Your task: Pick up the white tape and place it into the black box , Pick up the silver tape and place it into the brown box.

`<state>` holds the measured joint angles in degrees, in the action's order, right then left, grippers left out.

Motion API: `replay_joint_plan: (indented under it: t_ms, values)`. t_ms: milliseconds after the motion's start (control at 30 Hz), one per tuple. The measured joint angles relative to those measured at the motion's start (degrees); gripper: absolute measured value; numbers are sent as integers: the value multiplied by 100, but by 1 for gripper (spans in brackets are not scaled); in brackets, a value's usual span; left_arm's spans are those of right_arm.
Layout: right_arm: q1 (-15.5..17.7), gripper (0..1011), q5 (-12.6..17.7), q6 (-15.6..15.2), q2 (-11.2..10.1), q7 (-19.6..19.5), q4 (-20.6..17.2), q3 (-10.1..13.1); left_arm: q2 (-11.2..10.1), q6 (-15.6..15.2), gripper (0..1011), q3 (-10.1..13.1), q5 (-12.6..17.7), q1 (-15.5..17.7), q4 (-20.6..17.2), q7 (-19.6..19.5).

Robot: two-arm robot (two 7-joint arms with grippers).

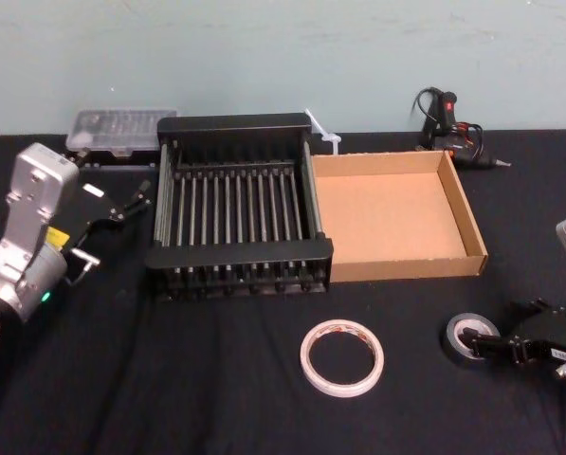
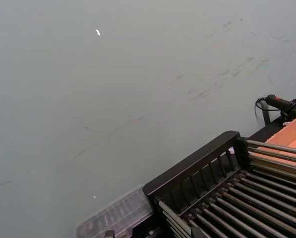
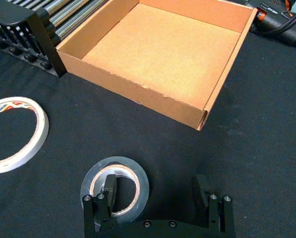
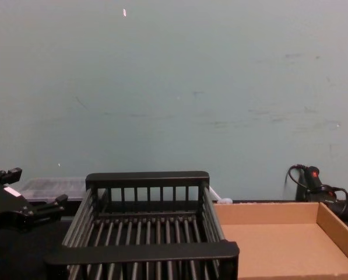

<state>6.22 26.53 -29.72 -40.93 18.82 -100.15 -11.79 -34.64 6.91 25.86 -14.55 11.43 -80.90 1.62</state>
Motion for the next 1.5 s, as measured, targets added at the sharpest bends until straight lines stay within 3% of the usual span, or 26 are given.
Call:
replay_joint_plan:
  t_ms: [300, 733, 1200, 1500]
  values:
    - [4, 1000, 2, 0, -4, -1, -5, 3, 0, 0, 1001, 0, 0, 0, 0, 0]
    - [6, 687, 3, 0, -4, -5, -11, 9, 0, 0, 1001, 0, 0, 0, 0, 0]
    - [6, 204, 7, 0, -4, -7, -11, 9, 0, 0, 1001, 0, 0, 0, 0, 0]
    - [6, 161, 7, -1, -4, -7, -11, 9, 0, 0, 1001, 0, 0, 0, 0, 0]
